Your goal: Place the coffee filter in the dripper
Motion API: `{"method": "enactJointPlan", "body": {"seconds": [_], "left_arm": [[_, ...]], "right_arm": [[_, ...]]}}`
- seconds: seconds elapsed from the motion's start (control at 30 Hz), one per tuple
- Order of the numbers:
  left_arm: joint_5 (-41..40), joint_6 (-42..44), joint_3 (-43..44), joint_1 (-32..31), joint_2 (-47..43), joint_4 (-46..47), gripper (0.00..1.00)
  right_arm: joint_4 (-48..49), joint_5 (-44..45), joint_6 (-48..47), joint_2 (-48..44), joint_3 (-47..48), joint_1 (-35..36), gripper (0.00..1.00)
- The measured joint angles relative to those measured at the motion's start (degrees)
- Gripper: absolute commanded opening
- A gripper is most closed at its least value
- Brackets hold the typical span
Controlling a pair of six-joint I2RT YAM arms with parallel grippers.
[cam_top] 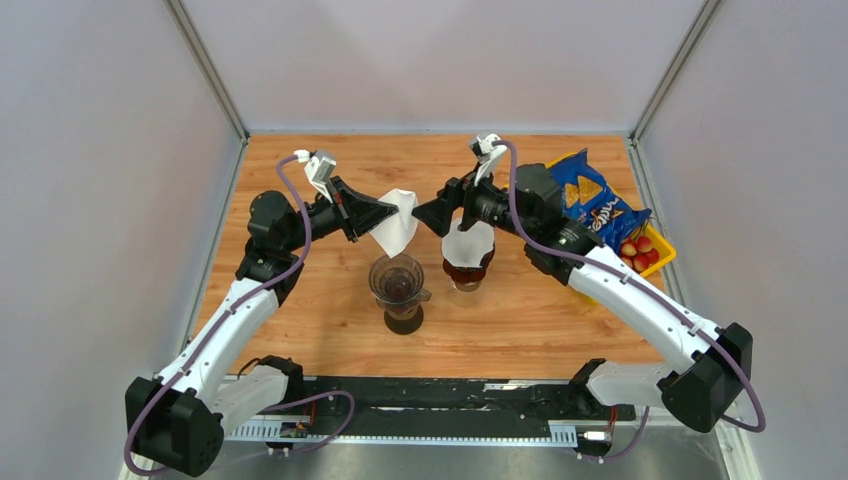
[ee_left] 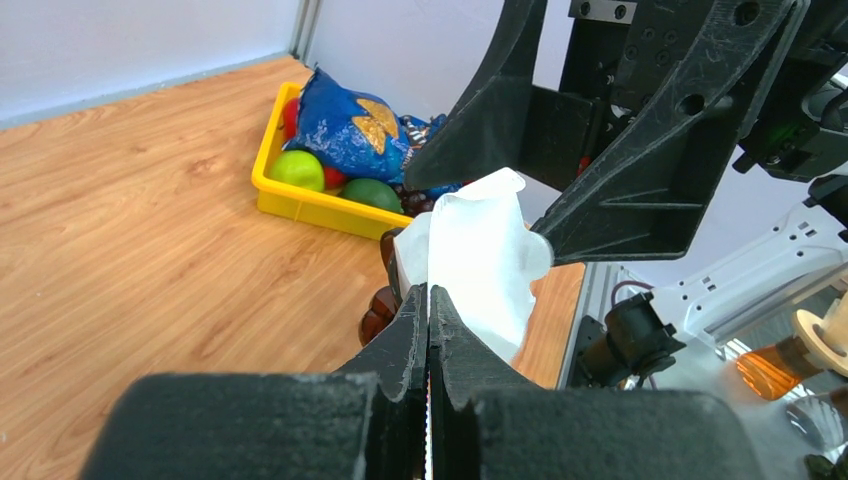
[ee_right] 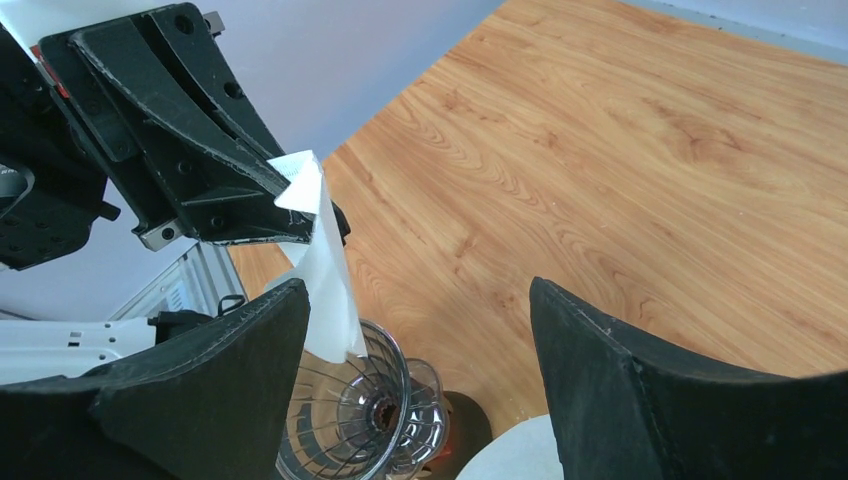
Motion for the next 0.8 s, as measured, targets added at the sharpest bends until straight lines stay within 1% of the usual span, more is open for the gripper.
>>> {"method": "enactJointPlan", "body": {"seconds": [0.13,0.27,0.5,0.6,0.8], "left_arm": [[0.0,0.0,0.0,0.0,0.0,0.0,0.00],[0.7,0.0,0.0,0.0,0.0,0.0,0.00],[3.8,-0.8,0.0,0.0,0.0,2.4,0.00],[5.4,-1.7,0.0,0.0,0.0,4.7,0.00],[9.7,-3.6,0.0,0.0,0.0,9.3,0.00]], "right_arm": [[0.1,-0.9,0.3,1.0,0.4,0.0,0.83],[0.1,0.3,0.5,1.4,0.4,0.0,0.83],[0.3,1.5,0.4,2.5,0.4,0.0,0.81],[0.3,0.0,0.1,3.1,0.4,0.0,0.79],[0.4,-7.9,-2.0,3.3,0.4,0.0,0.76]]}}
